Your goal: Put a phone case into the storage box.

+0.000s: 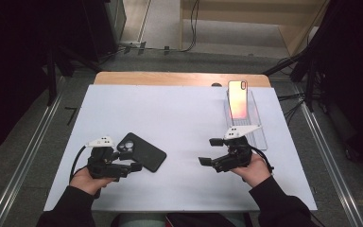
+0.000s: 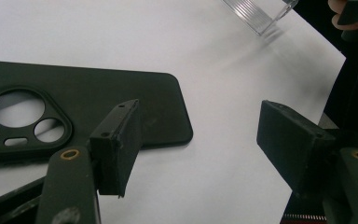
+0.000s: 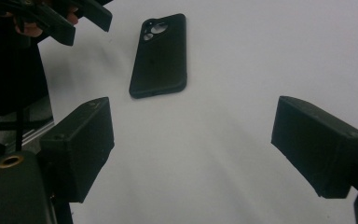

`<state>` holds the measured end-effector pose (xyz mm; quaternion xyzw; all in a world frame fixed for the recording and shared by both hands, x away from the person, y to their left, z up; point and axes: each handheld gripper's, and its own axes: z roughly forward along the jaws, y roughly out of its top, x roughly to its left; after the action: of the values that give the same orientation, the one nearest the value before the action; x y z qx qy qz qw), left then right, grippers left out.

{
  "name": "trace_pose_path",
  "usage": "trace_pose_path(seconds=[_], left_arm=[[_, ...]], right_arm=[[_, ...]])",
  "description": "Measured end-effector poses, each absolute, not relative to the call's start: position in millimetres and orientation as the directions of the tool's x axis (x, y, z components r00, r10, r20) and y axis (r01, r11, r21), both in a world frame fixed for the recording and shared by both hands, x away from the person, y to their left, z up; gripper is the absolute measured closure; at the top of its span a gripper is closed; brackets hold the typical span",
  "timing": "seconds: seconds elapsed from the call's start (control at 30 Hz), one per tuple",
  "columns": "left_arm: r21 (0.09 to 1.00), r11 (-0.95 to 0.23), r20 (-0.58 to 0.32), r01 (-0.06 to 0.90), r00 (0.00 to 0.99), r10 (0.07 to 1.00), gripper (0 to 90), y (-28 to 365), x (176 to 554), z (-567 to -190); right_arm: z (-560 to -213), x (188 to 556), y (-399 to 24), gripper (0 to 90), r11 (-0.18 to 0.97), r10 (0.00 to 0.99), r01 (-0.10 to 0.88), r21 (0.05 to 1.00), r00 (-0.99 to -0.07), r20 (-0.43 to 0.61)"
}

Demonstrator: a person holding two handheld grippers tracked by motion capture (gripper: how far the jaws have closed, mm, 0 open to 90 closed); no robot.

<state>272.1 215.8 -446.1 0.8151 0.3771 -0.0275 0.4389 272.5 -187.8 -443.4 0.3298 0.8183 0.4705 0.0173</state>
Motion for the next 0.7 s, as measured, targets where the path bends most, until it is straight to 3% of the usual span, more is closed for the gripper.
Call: trace_pose_path(seconds=[0.5, 0.7], left_arm=[[0.698, -0.298, -0.380, 0.651, 0.690, 0.616, 28.4, 230, 262, -448], [0.704, -0.273, -0.406, 0.656, 0.687, 0.603, 21.7, 231, 263, -445]], right_arm=[[-445, 287, -158, 10.9, 0.345, 0.572, 0.526, 0.777, -0.774, 0.270], [-446, 292, -148, 7.1, 0.346, 0.559, 0.529, 0.775, -0.780, 0.282]])
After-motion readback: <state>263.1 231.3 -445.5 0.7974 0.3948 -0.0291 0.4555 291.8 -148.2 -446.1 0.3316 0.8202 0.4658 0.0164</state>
